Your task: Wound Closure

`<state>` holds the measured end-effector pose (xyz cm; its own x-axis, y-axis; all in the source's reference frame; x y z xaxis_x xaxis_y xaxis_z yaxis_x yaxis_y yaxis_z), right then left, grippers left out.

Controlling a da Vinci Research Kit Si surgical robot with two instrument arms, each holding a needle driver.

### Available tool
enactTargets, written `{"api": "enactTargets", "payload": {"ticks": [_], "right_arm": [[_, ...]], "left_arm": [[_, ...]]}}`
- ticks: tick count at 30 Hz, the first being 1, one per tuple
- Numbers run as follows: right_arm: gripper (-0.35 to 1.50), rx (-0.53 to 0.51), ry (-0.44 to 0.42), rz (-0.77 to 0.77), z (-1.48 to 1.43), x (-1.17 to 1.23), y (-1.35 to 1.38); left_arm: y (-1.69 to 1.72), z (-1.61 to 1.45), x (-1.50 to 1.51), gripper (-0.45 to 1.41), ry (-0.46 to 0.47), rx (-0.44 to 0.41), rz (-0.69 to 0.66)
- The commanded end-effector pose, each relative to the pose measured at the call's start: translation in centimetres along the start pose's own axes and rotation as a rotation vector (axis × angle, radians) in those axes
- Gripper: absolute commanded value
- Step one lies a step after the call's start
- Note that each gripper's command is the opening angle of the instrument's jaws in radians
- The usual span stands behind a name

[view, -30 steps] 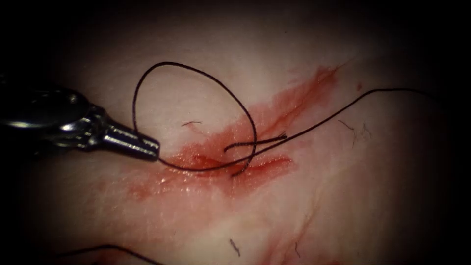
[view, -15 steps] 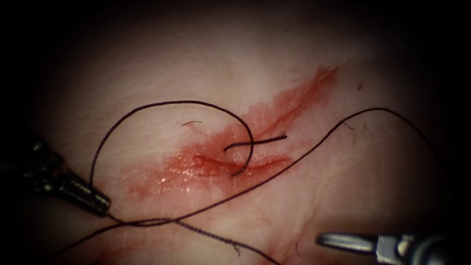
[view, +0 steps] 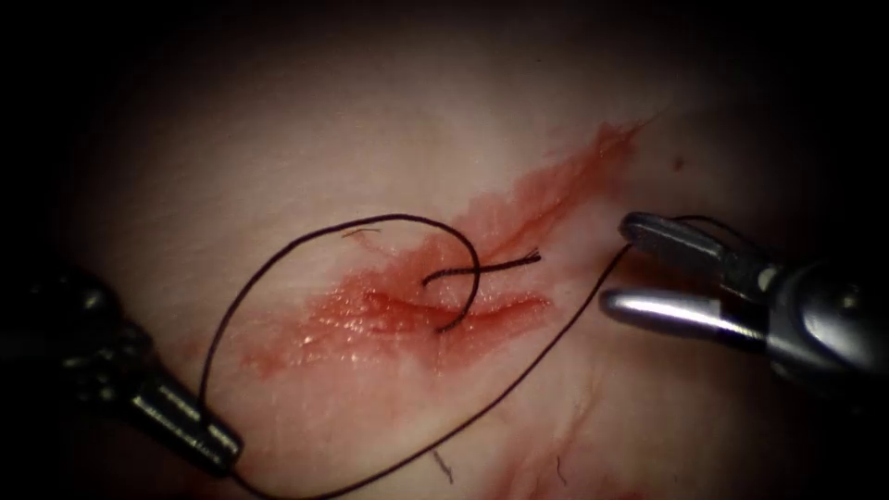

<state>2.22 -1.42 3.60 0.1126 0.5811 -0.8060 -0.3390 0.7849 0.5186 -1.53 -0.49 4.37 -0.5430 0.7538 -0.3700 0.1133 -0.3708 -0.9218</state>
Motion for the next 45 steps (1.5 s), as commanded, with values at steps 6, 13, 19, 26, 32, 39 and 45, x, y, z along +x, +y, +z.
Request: {"api": "enactTargets", "payload": {"ticks": [6, 13, 19, 26, 32, 39, 45], "right_arm": [[-0.35, 0.004, -0.040, -0.020, 0.41, -0.18, 0.04], [-0.35, -0.040, -0.037, -0.181, 0.71, -0.44, 0.35], [-0.35, -0.060, -0.017, -0.252, 0.95, -0.52, 0.63], [-0.35, 0.215, 0.000, -0.373, 1.23, -0.83, 0.53], [-0.35, 0.326, 0.003, -0.433, 1.44, -1.04, 0.24], [-0.35, 0.641, 0.000, -0.514, 1.47, -1.10, 0.09], [-0.35, 0.804, 0.071, -0.531, 1.45, -1.08, 0.00]], "left_arm": [[0.04, 0.13, 0.02, -0.45, 0.025, -0.040, 0.002], [0.32, 0.27, 0.01, -0.45, -0.037, -0.091, 0.002], [0.50, 0.33, 0.07, -0.45, -0.061, -0.131, 0.012], [0.46, 0.32, 0.09, -0.45, -0.072, -0.104, 0.018], [0.41, 0.30, 0.09, -0.45, -0.064, -0.092, 0.016], [0.36, 0.21, 0.10, -0.45, -0.056, -0.065, 0.028], [0.18, 0.04, 0.08, -0.45, -0.057, 0.040, 0.037]]}}
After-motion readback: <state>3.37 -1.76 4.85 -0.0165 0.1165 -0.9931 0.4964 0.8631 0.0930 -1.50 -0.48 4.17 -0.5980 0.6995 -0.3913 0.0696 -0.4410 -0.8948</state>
